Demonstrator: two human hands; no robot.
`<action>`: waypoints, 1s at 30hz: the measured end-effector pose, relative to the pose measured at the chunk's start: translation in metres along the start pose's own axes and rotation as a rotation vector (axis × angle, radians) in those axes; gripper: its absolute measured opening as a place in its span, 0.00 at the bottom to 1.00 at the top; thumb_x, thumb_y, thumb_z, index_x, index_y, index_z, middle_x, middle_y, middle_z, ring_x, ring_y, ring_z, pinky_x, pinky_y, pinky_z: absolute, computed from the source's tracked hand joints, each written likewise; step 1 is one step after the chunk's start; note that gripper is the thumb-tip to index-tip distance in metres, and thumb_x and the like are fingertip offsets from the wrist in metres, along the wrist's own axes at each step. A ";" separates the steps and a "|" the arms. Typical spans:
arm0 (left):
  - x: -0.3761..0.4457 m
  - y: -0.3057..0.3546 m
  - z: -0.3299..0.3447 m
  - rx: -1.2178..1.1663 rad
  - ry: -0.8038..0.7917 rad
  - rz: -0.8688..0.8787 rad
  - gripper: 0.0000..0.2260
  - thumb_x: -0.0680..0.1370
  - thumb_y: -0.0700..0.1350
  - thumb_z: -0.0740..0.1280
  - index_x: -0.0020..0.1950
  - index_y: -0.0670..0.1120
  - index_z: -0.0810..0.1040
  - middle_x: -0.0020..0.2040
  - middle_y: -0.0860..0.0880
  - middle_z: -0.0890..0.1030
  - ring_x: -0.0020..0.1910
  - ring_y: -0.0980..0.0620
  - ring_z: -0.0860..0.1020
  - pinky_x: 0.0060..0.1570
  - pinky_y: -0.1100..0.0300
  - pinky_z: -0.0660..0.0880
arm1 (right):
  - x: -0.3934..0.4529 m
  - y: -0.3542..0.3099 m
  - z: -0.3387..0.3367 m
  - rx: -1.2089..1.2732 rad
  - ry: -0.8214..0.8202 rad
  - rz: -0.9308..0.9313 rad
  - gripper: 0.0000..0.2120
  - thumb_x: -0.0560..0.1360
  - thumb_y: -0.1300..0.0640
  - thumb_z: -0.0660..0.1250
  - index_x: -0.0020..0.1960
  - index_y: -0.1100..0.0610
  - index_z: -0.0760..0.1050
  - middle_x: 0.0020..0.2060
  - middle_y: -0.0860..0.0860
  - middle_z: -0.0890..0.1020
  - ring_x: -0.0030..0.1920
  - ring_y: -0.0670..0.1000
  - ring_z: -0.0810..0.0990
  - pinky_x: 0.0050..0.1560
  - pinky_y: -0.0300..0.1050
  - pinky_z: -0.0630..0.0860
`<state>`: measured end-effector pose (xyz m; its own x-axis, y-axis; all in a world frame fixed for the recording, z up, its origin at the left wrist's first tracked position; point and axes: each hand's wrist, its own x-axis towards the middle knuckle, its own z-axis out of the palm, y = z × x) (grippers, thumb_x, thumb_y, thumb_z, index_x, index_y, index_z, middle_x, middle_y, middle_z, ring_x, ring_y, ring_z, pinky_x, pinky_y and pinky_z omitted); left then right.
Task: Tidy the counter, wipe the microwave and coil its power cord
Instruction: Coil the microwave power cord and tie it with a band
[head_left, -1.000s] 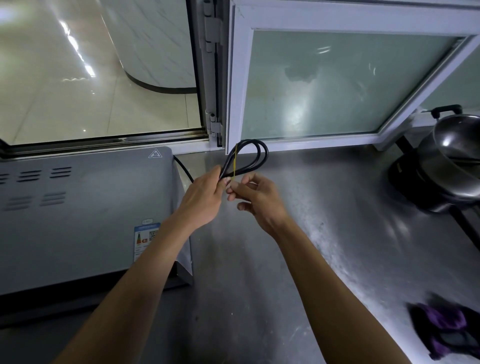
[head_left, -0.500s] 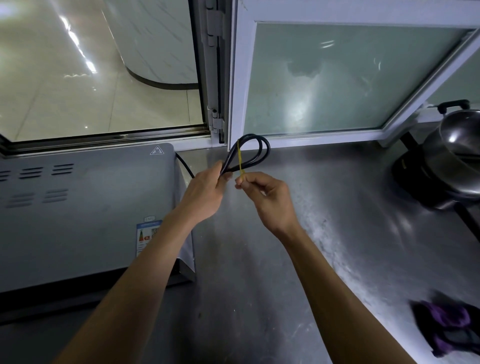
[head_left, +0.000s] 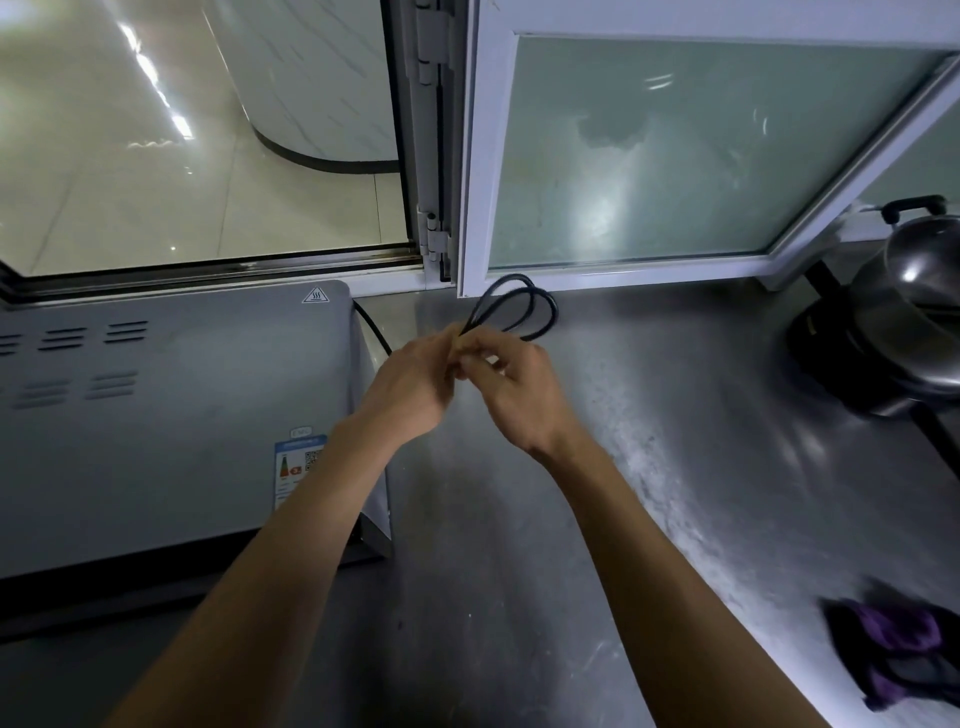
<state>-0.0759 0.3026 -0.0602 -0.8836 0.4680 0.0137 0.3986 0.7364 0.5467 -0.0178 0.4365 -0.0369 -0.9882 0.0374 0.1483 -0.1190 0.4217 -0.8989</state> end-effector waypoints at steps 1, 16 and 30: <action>0.001 -0.002 0.000 -0.039 0.009 0.006 0.06 0.83 0.40 0.58 0.55 0.50 0.72 0.44 0.52 0.79 0.39 0.51 0.75 0.36 0.61 0.66 | -0.001 0.000 -0.001 0.022 0.025 0.019 0.08 0.78 0.64 0.63 0.46 0.56 0.80 0.41 0.45 0.82 0.45 0.47 0.81 0.48 0.40 0.75; 0.006 -0.010 0.002 -0.185 0.091 -0.068 0.10 0.85 0.52 0.55 0.49 0.47 0.66 0.33 0.52 0.70 0.33 0.48 0.71 0.37 0.48 0.70 | -0.022 0.015 -0.016 0.232 0.060 0.252 0.16 0.77 0.60 0.63 0.33 0.66 0.75 0.34 0.52 0.81 0.46 0.53 0.82 0.49 0.46 0.74; 0.005 -0.013 0.001 -0.225 0.102 -0.087 0.18 0.84 0.43 0.58 0.72 0.56 0.63 0.41 0.43 0.79 0.38 0.38 0.78 0.42 0.38 0.77 | -0.022 0.010 -0.015 1.048 0.051 0.375 0.12 0.79 0.60 0.55 0.40 0.57 0.74 0.37 0.53 0.78 0.50 0.52 0.78 0.58 0.50 0.66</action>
<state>-0.0856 0.2962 -0.0684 -0.9369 0.3478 0.0366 0.2655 0.6392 0.7218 0.0047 0.4533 -0.0426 -0.9763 0.0492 -0.2106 0.1404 -0.5967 -0.7901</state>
